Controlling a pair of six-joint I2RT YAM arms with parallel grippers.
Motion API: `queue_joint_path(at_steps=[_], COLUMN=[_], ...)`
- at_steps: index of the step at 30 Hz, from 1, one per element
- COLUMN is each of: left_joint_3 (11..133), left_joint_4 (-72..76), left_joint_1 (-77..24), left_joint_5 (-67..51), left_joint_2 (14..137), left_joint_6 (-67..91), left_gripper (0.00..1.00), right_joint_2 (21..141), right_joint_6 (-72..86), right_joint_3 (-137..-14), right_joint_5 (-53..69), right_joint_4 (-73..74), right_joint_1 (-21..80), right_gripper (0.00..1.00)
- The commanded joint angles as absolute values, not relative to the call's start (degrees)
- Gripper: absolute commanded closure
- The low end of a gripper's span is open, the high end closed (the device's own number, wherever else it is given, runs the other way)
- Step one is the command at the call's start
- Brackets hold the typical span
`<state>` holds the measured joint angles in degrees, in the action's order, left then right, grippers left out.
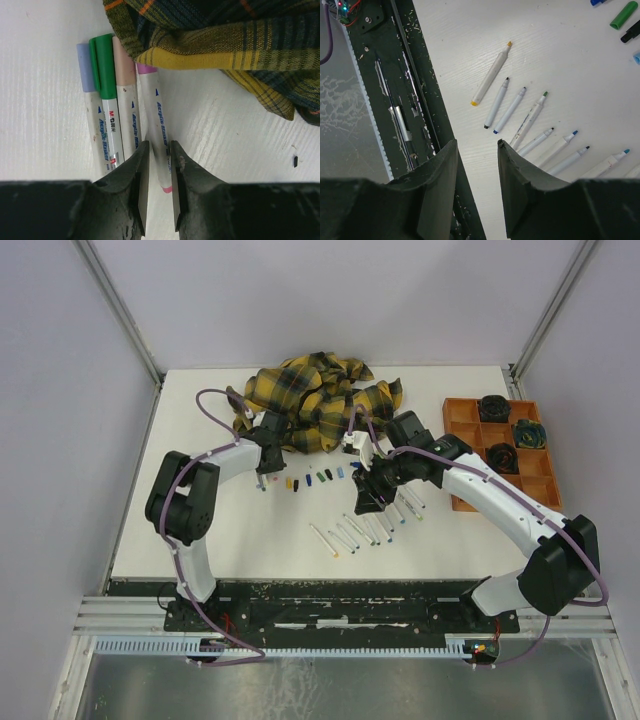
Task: Open the pen caps
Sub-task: Pick up the pen from the center of the board.
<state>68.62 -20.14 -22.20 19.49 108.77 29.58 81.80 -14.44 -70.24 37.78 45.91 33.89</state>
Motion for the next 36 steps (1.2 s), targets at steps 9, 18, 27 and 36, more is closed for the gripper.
queue_joint_path(at_steps=[9, 18, 27, 36], left_joint_3=[68.0, 64.0, 52.2, 30.6], left_joint_4=[-20.4, -18.0, -4.8, 26.0], left_joint_1=[-21.8, -21.8, -21.9, -24.3], left_joint_5=[21.4, 18.9, 5.4, -13.1], left_joint_2=[108.8, 100.2, 82.9, 60.4], left_joint_6=[29.7, 29.6, 29.1, 35.4], left_gripper=[0.92, 0.97, 0.97, 0.97], right_joint_2=[80.3, 80.8, 80.5, 76.7], right_joint_6=[-14.6, -14.3, -12.5, 3.1], right_joint_3=[-70.3, -70.1, -69.8, -63.6], right_joint_5=[40.0, 40.9, 46.5, 58.8], right_joint_4=[43.9, 43.8, 42.6, 26.5], right_joint_1=[33.6, 33.6, 33.3, 29.2], right_gripper=[0.54, 0.54, 0.55, 0.56])
